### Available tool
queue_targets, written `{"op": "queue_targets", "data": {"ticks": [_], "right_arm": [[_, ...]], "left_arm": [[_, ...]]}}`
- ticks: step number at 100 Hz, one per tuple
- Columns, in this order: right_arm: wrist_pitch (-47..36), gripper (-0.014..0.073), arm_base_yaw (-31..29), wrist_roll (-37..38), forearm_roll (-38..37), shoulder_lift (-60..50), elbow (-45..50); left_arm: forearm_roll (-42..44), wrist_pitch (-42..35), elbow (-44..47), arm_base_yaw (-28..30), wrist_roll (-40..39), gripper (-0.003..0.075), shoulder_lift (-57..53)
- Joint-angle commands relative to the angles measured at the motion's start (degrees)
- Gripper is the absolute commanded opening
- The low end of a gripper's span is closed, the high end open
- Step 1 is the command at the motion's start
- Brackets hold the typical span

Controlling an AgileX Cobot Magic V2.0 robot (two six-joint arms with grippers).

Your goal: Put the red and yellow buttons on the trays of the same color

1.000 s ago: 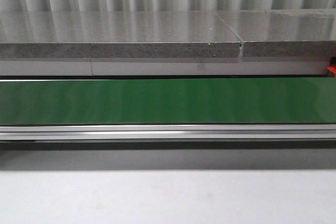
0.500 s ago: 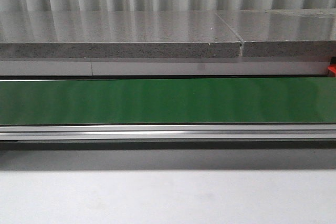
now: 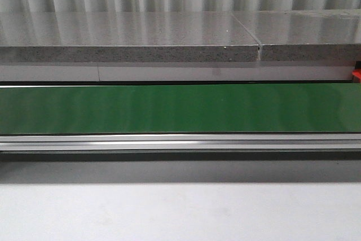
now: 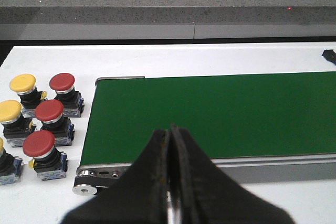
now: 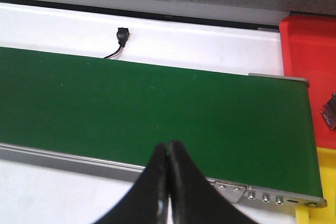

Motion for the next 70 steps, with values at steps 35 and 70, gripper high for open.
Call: {"op": "queue_targets", "data": {"ticks": [35,70], "right_arm": [[-3.33,-0.0092,0.14,-0.59,0.86,-0.36,-1.42],[-3.33,-0.0092,0.14,-0.59,0.86,-0.36,-1.42]], "left_arm": [[-0.56,-5.02,-1.47,-0.29,-0.58,-0.0020,0.42],[-0.33,-5.02,-1.47,-0.29,-0.27,0.0417,0.42]]}}
